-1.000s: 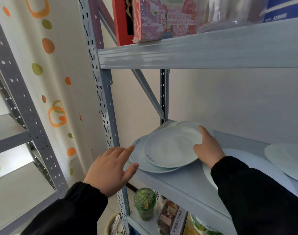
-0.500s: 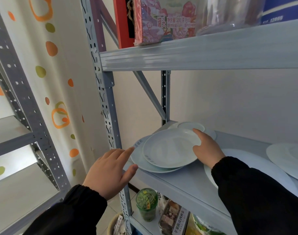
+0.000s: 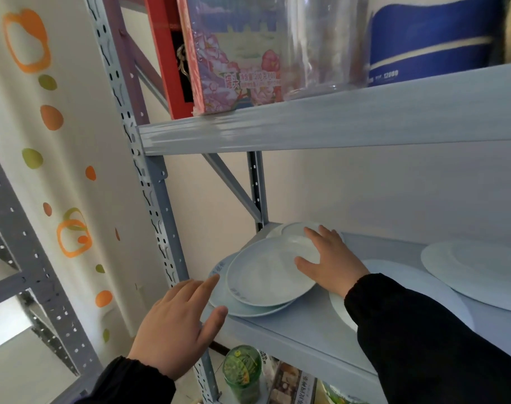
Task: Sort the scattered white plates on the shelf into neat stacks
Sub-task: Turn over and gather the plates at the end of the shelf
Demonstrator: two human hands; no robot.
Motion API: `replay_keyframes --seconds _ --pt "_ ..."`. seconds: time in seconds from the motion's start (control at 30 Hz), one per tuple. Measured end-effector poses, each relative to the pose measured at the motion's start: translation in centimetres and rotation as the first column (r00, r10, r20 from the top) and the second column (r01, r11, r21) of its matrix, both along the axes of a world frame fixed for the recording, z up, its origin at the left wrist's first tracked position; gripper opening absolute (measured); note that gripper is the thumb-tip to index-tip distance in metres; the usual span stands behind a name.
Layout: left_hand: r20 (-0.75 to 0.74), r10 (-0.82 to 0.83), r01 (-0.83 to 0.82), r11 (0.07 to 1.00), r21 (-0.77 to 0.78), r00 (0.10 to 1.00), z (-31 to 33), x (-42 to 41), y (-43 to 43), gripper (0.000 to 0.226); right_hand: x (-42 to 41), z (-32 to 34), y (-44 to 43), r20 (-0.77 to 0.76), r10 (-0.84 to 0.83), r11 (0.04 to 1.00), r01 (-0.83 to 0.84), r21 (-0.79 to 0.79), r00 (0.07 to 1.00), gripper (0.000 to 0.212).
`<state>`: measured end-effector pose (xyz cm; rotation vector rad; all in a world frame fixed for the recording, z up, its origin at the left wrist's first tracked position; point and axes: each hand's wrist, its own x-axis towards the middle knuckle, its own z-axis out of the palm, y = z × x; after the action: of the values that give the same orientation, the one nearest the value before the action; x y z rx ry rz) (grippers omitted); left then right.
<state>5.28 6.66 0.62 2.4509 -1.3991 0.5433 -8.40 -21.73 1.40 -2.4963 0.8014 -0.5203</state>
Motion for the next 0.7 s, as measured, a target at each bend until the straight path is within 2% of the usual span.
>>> replay_keyframes --seconds 0.27,0.5,0.7 --pt "0.023 -0.156 0.157 0.988 -0.015 0.987 1.1 -2.7 -4.8 0.064 -6.9 2.1 -1.1 -0.066 -0.042 0.983 0.03 -0.182 0.997 0.083" --pt "0.034 -0.318 0.319 0.947 -0.029 0.947 0.7 -6.3 -10.0 0.061 -13.7 1.7 -3.2 -0.106 -0.141 0.977 0.121 -0.176 0.984 0.082" --pt "0.053 -0.366 0.367 0.93 -0.016 0.929 1.1 -8.0 -11.9 0.063 -13.9 2.6 -4.6 -0.163 -0.092 0.974 0.055 -0.218 0.982 0.081"
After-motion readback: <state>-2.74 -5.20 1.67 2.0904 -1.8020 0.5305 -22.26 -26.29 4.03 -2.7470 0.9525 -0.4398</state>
